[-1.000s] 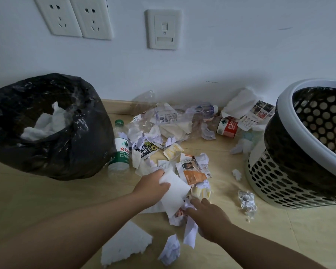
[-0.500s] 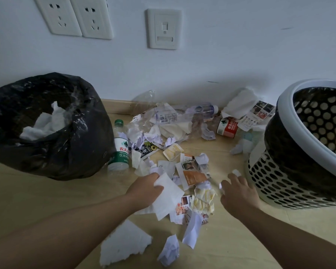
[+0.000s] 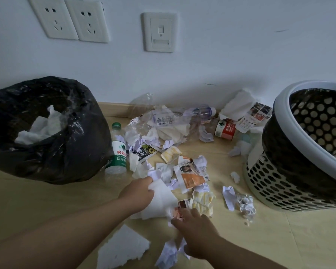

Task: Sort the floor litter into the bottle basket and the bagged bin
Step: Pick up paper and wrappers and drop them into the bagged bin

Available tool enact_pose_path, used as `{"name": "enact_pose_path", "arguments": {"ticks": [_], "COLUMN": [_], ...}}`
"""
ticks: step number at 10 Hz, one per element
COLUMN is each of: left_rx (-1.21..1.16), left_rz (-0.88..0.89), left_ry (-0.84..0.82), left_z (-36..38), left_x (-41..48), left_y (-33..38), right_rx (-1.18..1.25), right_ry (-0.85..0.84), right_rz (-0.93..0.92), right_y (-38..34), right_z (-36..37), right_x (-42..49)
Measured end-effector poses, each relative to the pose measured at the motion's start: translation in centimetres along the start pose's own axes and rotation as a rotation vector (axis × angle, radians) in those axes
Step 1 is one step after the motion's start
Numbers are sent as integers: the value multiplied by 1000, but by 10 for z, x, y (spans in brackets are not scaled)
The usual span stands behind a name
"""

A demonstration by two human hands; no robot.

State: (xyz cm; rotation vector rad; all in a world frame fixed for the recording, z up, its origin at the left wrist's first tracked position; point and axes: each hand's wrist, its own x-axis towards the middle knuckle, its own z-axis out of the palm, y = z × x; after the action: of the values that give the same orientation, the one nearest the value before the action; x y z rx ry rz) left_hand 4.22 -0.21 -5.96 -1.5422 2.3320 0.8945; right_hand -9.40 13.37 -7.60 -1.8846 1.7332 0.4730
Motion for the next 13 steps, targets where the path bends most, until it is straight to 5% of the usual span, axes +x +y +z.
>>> {"name": "enact_pose_path", "arguments": {"ticks": [2,6,9,10,13], "left_rx": [-3,3,-1,-36,-443], "left_rz": [25,28,49,27,-121], "left_ry": [-25,-39,-68,-77,-62], "left_z": [0,-4,-4,-3,-7], "left_x": [-1,-4,-5,-5,0], "left_y": [-4,-6,0,-1,14], "right_rx": [-59,0,-56,51,1278], "right_ry": [95,28,199,290,572], "right_rz": [29,231,255,287,517], "right_y": [24,17,18,27,42], "right_z": [-3,-2,14,-2,-66], "right_x": [0,-4,0,-4,19]}}
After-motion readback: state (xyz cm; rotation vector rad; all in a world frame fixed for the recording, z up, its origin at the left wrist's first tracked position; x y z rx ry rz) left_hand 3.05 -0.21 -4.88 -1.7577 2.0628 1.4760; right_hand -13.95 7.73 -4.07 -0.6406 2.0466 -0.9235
